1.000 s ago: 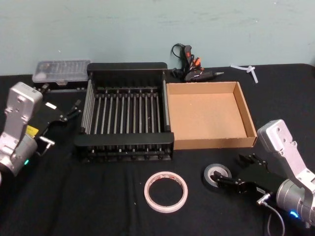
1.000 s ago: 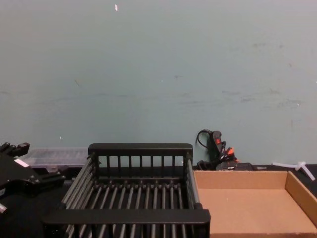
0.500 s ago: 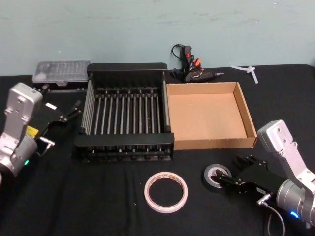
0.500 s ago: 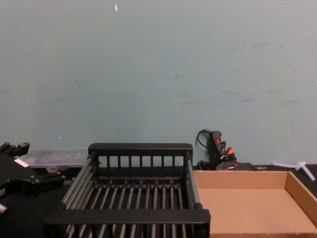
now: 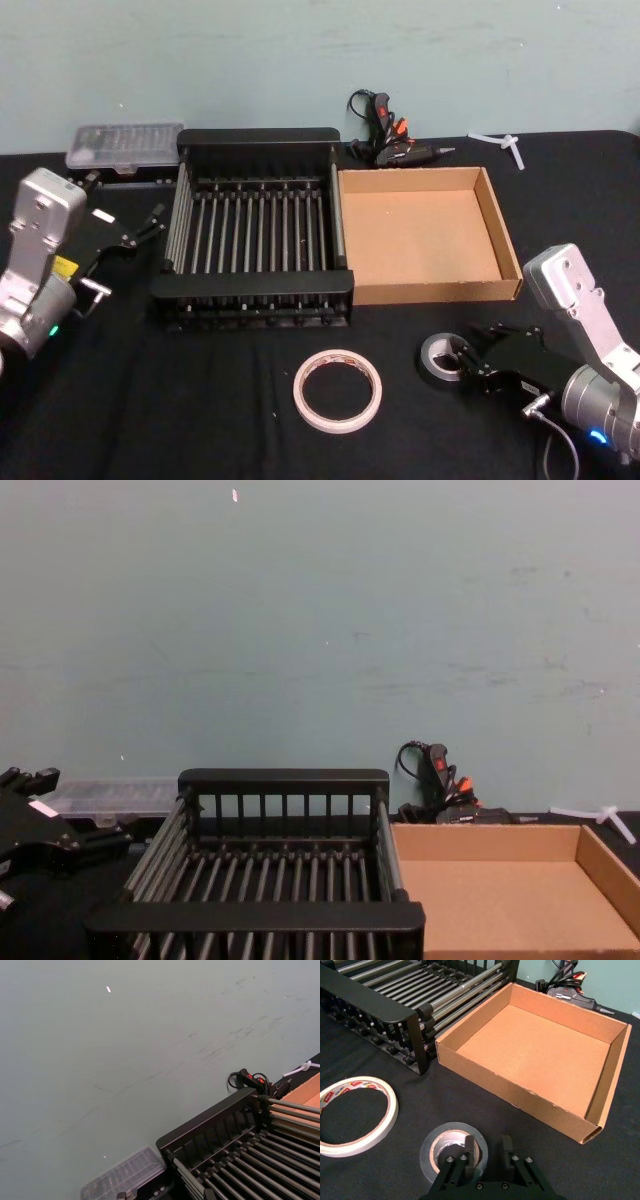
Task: Pick up the white tape and place it into the black box , Pick up the silver tape and place it into the brown box.
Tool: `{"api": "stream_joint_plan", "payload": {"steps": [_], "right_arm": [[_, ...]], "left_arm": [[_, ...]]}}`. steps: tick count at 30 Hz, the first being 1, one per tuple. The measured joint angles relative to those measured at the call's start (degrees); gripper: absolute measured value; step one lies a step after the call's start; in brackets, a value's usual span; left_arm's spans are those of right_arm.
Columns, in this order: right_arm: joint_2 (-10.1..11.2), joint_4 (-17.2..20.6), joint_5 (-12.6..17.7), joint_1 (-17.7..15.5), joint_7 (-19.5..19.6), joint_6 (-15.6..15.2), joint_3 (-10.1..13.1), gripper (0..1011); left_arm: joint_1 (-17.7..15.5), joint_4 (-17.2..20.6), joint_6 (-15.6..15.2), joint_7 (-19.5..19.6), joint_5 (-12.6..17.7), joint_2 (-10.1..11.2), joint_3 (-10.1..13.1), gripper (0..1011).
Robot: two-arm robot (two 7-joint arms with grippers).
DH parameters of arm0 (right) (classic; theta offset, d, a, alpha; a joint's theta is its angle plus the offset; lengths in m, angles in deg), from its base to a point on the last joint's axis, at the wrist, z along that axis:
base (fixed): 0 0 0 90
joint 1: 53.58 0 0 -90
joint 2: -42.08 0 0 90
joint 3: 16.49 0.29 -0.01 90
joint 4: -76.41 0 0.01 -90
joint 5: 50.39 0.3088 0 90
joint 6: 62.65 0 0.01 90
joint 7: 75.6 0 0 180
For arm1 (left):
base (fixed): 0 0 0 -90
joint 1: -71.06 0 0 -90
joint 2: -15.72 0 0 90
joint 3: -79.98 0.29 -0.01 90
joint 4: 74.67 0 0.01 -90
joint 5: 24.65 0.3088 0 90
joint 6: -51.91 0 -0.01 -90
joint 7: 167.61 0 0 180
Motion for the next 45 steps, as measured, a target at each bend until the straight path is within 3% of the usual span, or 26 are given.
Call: {"api": "stream_joint_plan", "payload": {"steps": [7, 10, 19, 33, 45], "right_arm": [[0.00, 0.00, 0.03, 0.00, 0.02, 0.03, 0.00, 150], [0.00, 0.00, 0.03, 0.00, 0.02, 0.03, 0.00, 116], [-0.14, 0.00, 0.02, -0.09, -0.16, 0.07, 0.22, 113], [-0.89, 3.19, 0.90, -0.78, -2.47, 2.31, 3.72, 113], [-2.33, 2.63, 0.87, 3.90, -2.72, 4.97, 4.27, 113]], "left_arm": [[0.00, 0.00, 0.00, 0.00, 0.00, 0.00, 0.00, 1001], [0.00, 0.00, 0.00, 0.00, 0.00, 0.00, 0.00, 1002], [0.00, 0.00, 0.00, 0.00, 0.00, 0.00, 0.00, 1001], [0.00, 0.00, 0.00, 0.00, 0.00, 0.00, 0.00, 1001], [0.00, 0.00, 0.00, 0.00, 0.00, 0.00, 0.00, 1001]]}}
